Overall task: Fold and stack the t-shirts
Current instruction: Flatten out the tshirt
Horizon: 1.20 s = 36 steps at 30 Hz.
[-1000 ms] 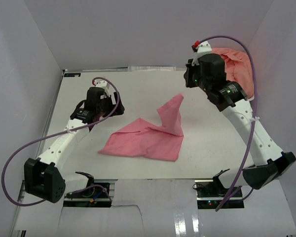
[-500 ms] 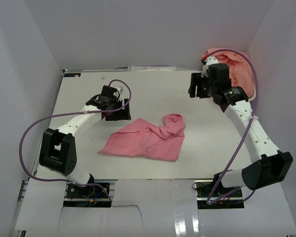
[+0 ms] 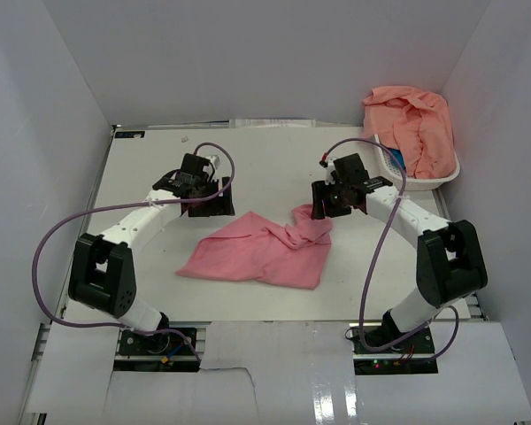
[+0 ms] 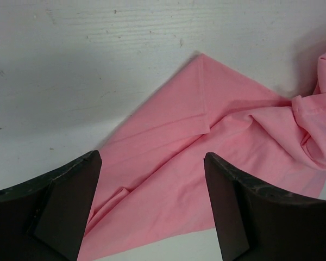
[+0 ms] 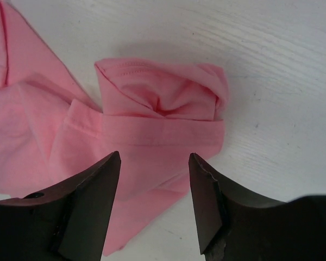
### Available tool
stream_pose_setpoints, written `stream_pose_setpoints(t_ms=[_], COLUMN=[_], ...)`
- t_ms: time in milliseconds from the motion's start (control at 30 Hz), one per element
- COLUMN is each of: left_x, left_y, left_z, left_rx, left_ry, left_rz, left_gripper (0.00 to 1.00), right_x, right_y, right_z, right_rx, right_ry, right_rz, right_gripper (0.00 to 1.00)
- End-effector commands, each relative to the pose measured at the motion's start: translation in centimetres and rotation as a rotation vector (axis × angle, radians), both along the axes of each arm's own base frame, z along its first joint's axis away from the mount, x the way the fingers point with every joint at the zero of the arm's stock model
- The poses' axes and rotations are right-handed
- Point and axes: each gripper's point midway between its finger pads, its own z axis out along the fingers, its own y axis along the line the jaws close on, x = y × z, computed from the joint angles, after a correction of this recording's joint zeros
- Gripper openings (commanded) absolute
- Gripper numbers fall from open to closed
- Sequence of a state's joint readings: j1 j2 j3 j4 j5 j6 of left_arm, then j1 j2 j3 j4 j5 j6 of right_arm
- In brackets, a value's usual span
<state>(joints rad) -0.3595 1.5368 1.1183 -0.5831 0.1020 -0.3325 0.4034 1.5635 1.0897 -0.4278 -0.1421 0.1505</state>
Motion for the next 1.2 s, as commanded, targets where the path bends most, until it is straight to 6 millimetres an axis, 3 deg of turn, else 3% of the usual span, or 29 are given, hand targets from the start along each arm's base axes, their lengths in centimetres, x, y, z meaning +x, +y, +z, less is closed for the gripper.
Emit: stream_pose_setpoints(t_ms=[0, 200, 333, 533, 600, 633, 667, 800, 833, 933, 1033, 1100, 1167], left_x=[0.0, -0.1, -0.2, -0.2, -0.1, -0.2, -0.2, -0.2, -0.2, -0.2, -0.2, -0.2, -0.2], left_y=[0.0, 0.3, 0.4, 0.5, 0.5, 0.5, 0.5, 0.4, 0.3, 0.5, 0.5, 0.6, 0.6], left_z=[2.3, 2.8, 2.9, 3.3, 3.5, 3.4, 3.5, 3.4, 3.6, 3.6, 3.7, 3.8, 3.8], left_rx=[-0.024, -0.020, -0.017, -0.020, -0.020, -0.021, -0.023, -0.024, -0.026, -0.024, -0.022, -0.021, -0.021], left_ry=[-0.073, -0.098, -0.103, -0.120, -0.126, -0.123, -0.126, -0.122, -0.126, -0.129, -0.133, -0.135, -0.135], left_rz=[0.011, 0.017, 0.016, 0.017, 0.019, 0.017, 0.015, 0.011, 0.010, 0.013, 0.016, 0.017, 0.017], left_gripper=[0.88, 0.88, 0.88, 0.88, 0.88, 0.88, 0.88, 0.88, 0.88, 0.88, 0.88, 0.88, 0.88], right_x=[2.2, 4.4, 6.1, 6.8, 6.8, 6.9, 6.9, 6.9, 7.1, 8.4, 11.0, 13.0, 14.2], right_y=[1.1, 0.6, 0.0, -0.4, -0.3, -0.1, 0.3, 2.3, 2.7, 4.5, 5.5, 5.1, 4.1], right_z=[-0.6, -2.9, -2.9, -3.9, -4.4, -4.6, -5.0, -5.5, -5.6, -3.2, 1.0, 4.0, 5.4], right_rx=[0.030, -0.039, -0.093, -0.124, -0.120, -0.116, -0.104, -0.024, -0.011, 0.070, 0.116, 0.130, 0.139], right_ry=[-0.051, -0.054, -0.089, -0.101, -0.089, -0.089, -0.076, -0.030, -0.025, -0.057, -0.144, -0.212, -0.242], right_rz=[0.009, -0.034, -0.068, -0.081, -0.076, -0.073, -0.061, -0.004, -0.001, 0.027, 0.010, -0.032, -0.098], right_gripper=[0.60, 0.66, 0.68, 0.68, 0.63, 0.43, 0.34, 0.08, 0.08, 0.08, 0.08, 0.08, 0.08])
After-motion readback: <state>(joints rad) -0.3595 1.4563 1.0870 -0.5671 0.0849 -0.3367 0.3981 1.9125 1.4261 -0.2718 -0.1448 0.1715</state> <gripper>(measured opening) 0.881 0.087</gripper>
